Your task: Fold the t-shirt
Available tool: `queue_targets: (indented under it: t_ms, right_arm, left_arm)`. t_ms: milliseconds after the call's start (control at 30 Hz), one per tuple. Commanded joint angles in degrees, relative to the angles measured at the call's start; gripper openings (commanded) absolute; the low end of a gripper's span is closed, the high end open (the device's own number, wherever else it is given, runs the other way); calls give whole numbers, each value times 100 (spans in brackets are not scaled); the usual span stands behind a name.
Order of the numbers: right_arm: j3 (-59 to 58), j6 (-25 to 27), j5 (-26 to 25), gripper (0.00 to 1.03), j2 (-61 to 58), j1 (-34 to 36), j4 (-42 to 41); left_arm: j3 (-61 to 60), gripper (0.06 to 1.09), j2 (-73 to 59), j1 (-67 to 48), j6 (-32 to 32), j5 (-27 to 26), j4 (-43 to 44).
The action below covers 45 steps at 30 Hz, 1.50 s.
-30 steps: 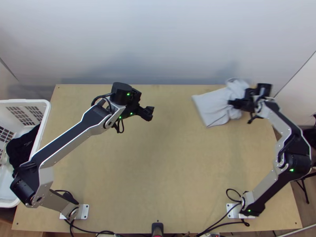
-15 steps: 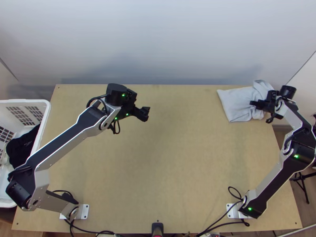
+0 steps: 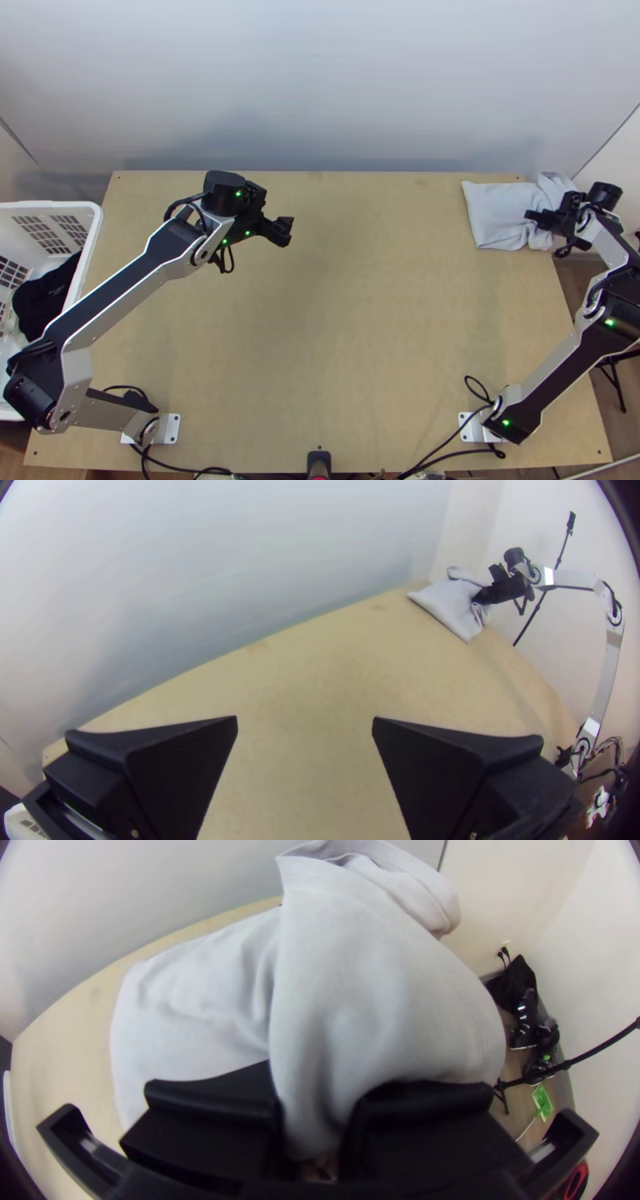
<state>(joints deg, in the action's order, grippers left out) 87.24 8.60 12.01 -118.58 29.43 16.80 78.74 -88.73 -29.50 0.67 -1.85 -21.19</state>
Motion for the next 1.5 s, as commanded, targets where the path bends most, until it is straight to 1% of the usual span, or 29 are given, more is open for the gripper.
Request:
queue_targets:
  t_ms: [0,267,400,600,767,867,967,1033,1067,1100,1233,1300,1367,1467]
  right_arm:
    - [74,-131,144,4,134,-201,25]
    - [214,-412,144,4,336,-1150,52]
    - [258,-614,152,4,855,-1713,148]
    - [276,-781,179,4,1584,-2504,236]
    - [416,-1009,179,4,1936,-2899,254]
    - [592,-1282,179,4,2059,-2952,184]
    - [513,-1291,170,4,2094,-2934,69]
    - [232,-1238,170,4,2085,-2829,-27]
    - [30,-1133,170,4,2076,-2794,-98]
    - [-216,-1045,170,4,2076,-2723,-265]
    - [-1245,-957,170,4,1944,-2504,-1100]
    - [-1631,-816,170,4,1848,-2495,-1249]
    - [-1878,-816,170,4,1760,-2504,-1390]
    - [-1992,-746,170,4,1602,-2521,-1495]
  left_arm:
    - [-113,104,57,-21,-40,0,62]
    - [-315,104,242,-12,-49,0,133]
    - [-438,104,347,40,-23,0,141]
    - [-544,104,383,49,-5,0,265]
    - [-518,104,347,14,-5,0,335]
    - [-535,104,356,5,-23,0,326]
    - [-579,104,356,14,-32,0,335]
    - [-605,104,356,14,-23,0,344]
    - [-623,104,356,23,-32,0,361]
    - [-649,104,356,32,-32,0,388]
    - [-728,104,347,14,-32,0,449]
    - [-737,104,330,-12,-49,0,484]
    - [-728,104,312,-21,-58,0,511]
    - [-737,104,295,-12,-58,0,563]
